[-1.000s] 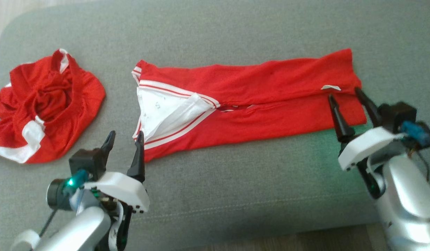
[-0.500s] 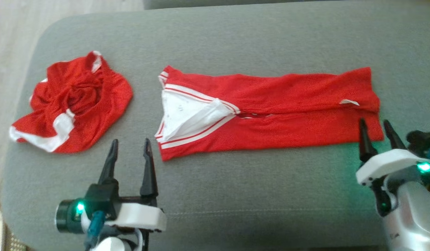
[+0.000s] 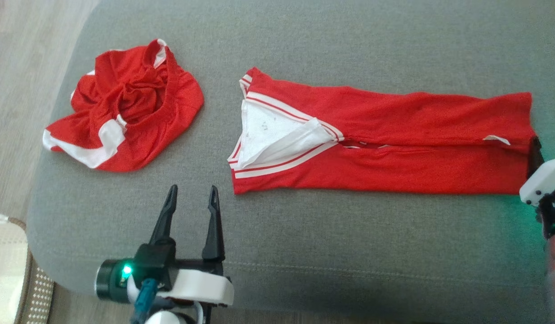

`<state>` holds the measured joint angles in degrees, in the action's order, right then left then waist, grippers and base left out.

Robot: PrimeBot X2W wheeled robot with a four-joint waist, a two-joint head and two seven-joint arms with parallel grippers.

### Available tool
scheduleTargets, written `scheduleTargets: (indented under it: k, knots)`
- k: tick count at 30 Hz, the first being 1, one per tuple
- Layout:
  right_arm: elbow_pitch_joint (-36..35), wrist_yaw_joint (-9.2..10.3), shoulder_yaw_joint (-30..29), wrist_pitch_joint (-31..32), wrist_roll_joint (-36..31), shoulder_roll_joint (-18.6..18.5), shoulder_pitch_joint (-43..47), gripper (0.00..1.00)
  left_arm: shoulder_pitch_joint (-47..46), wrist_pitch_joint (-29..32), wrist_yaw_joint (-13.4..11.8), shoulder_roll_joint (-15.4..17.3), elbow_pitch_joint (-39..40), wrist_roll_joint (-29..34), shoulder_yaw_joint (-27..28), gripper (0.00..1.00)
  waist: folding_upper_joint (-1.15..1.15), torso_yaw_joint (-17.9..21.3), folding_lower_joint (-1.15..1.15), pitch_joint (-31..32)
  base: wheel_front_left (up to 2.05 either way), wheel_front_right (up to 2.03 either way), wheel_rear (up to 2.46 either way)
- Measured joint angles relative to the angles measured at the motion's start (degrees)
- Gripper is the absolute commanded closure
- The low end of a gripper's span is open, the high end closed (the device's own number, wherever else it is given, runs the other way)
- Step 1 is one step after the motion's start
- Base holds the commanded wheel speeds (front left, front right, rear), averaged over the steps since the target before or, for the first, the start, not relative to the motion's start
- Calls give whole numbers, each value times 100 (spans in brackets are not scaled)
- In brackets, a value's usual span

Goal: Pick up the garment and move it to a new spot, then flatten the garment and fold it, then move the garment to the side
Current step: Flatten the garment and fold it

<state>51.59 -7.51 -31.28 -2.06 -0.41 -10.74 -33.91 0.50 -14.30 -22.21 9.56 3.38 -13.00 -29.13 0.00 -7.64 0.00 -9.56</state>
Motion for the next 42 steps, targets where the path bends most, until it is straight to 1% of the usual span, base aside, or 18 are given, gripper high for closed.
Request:
scheduleTargets:
  k: [7, 13, 14, 16, 17, 18, 19, 20, 22, 25, 28, 34, 42]
  knots:
    - [595, 0, -355, 268, -846, -43, -461, 0, -49, 0, 365, -282, -196, 254, 141, 0, 0, -39, 0, -215, 0, 0, 0]
    - [950, 0, -578, 450, -1310, -46, -701, 0, -122, 0, 531, -409, -257, 381, 229, 0, 0, -12, 0, -279, 0, 0, 0]
    - [1001, 0, -614, 494, -1352, -46, -734, 4, -125, 0, 567, -432, -268, 399, 236, 0, 0, -13, 0, -286, 0, 0, 0]
    - [1102, 0, -683, 582, -1430, -47, -832, 18, -141, 0, 614, -449, -275, 443, 264, 0, 0, -15, 0, -303, 0, 0, 0]
    - [1163, 0, -698, 622, -1460, -46, -885, 24, -159, 0, 615, -458, -279, 456, 292, 0, 0, -14, 0, -309, 0, 0, 0]
    - [1219, 0, -701, 672, -1474, -45, -936, 27, -181, 0, 615, -466, -281, 474, 338, 0, 0, -9, 0, -312, 0, 0, 0]
    - [1292, 0, -700, 726, -1474, -41, -990, 34, -198, 0, 616, -478, -279, 487, 388, 0, 0, -1, 0, -313, 0, 0, 0]
    - [1366, 0, -700, 788, -1473, -42, -1041, 53, -203, -1, 639, -482, -280, 487, 407, 0, 0, 8, 0, -313, 0, 0, 0]
    - [1485, 0, -690, 838, -1461, -41, -1121, 100, -201, 0, 716, -504, -309, 487, 408, 0, 0, 23, 0, -295, 0, 0, 0]
    - [1586, 0, -676, 820, -1414, -36, -1152, 100, -195, 0, 761, -537, -342, 528, 422, 0, 0, 47, 0, -256, 0, 0, 0]
    - [1613, -1, -670, 666, -1417, -40, -1134, 100, -193, 0, 767, -560, -343, 546, 468, 0, 0, 94, 0, -212, 0, 0, 0]
    - [1516, -1, -472, 389, -1645, -118, -1114, 100, -174, -1, 792, -593, -341, 579, 605, 0, 0, 313, 0, -159, 0, 0, 0]
    - [913, -1, -146, 300, -1836, -588, -1155, 100, -165, 0, 859, -611, -334, 626, 720, 0, 0, 778, 0, -145, 0, 0, 0]
